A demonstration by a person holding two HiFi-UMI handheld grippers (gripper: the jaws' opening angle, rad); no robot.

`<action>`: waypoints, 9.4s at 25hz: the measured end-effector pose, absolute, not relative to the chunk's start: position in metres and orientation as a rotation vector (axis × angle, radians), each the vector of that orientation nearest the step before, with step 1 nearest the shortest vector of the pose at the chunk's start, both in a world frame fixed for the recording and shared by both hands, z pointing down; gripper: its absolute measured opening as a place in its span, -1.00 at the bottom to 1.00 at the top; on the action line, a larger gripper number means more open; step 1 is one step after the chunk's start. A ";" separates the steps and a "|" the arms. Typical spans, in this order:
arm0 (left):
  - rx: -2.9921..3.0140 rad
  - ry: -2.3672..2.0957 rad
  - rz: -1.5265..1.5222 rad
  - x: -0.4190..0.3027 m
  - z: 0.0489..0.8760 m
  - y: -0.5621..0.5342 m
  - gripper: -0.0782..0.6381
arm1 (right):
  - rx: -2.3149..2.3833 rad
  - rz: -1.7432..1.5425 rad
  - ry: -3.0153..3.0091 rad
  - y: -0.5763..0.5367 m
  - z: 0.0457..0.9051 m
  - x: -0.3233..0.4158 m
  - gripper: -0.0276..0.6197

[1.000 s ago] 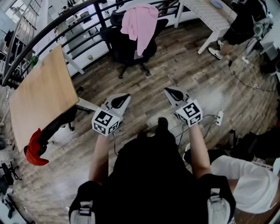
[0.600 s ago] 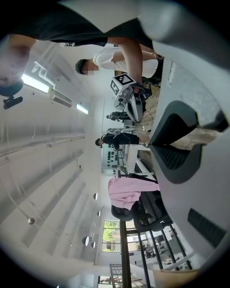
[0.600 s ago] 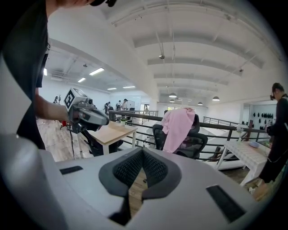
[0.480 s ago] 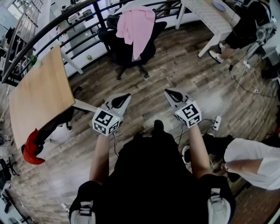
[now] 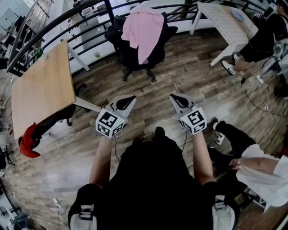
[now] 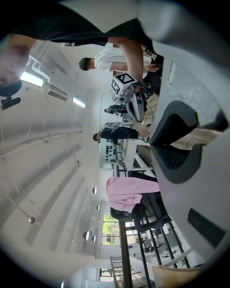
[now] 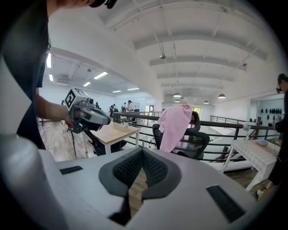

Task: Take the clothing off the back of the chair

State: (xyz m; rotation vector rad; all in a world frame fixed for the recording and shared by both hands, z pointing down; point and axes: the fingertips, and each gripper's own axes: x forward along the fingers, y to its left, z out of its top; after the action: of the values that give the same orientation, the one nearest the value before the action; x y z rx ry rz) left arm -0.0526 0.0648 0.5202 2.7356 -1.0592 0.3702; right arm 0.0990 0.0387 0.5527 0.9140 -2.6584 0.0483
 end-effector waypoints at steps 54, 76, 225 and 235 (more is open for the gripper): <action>2.555 -1.312 0.291 -0.065 0.532 -0.095 -0.78 | 0.699 0.129 -2.624 -0.142 0.576 0.099 -0.91; 2.731 -1.144 0.290 -0.121 0.520 -0.231 -0.78 | 0.846 -0.028 -2.669 -0.264 0.546 0.035 -0.91; 3.147 -0.494 0.045 -0.060 0.409 -0.219 -0.56 | 0.310 0.004 -2.912 -0.222 0.491 -0.050 -0.80; 3.094 -0.539 0.085 -0.022 0.432 -0.202 -0.56 | 0.301 0.072 -2.906 -0.199 0.514 -0.014 -0.80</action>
State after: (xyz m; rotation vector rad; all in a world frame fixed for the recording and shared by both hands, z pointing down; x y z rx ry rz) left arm -0.0224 -0.2021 0.4325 3.0938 -0.5393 0.0847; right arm -0.0142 -0.1988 0.5137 0.3011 -2.9061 0.0724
